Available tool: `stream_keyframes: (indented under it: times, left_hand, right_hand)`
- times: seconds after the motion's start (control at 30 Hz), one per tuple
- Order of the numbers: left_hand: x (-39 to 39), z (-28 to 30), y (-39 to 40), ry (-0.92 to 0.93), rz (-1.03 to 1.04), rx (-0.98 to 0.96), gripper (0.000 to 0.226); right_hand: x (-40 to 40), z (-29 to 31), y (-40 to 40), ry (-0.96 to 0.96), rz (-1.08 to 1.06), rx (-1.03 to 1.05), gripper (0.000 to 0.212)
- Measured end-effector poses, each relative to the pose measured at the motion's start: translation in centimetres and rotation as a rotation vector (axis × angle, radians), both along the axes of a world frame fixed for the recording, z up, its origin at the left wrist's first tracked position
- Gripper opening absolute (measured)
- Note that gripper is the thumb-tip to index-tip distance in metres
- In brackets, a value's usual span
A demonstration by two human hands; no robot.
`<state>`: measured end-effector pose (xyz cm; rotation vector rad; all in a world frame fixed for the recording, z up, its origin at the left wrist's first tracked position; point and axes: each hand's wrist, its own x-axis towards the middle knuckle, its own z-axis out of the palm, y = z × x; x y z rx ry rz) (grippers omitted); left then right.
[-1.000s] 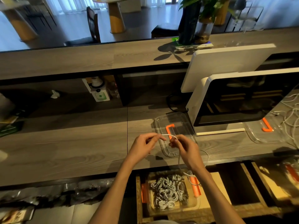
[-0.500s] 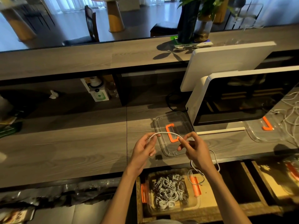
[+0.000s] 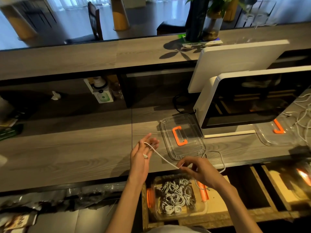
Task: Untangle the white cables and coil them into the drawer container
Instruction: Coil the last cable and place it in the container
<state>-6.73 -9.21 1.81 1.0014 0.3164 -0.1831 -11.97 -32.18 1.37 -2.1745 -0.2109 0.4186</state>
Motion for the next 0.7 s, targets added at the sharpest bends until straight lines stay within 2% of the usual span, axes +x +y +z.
stream_keyframes:
  times: [0.07,0.13,0.2,0.27,0.43,0.57,0.7]
  left_hand:
    - [-0.1,-0.1,-0.1,0.041,-0.001,0.031,0.036]
    - [-0.2,-0.3,-0.3,0.038,-0.067,0.211,0.035]
    - [-0.4,-0.4,-0.6,0.018,-0.193,0.379,0.035]
    - [-0.8,0.1,-0.9,0.022,-0.345,0.452,0.037]
    - [-1.4,1.1,-1.0,0.018,-0.603,0.413,0.064]
    - [-1.5,1.2,-0.5,-0.157,-0.84,0.397,0.054]
    - [-1.7,1.8,-0.4,-0.169,-0.964,0.416,0.045]
  right_hand:
    - [-0.1,0.8,0.1,0.029,0.138,0.026,0.016]
    - [0.0,1.8,0.4,0.038,0.204,0.094,0.016]
    - [0.1,2.4,0.8,0.039,0.181,0.149,0.015]
    - [0.4,2.5,1.2,0.023,0.095,0.192,0.013]
    - [1.4,2.2,1.6,-0.144,-0.124,0.221,0.013]
    - [2.0,2.2,1.3,-0.213,-0.174,0.154,0.011]
    - [2.2,2.4,1.2,-0.215,-0.172,0.156,0.009]
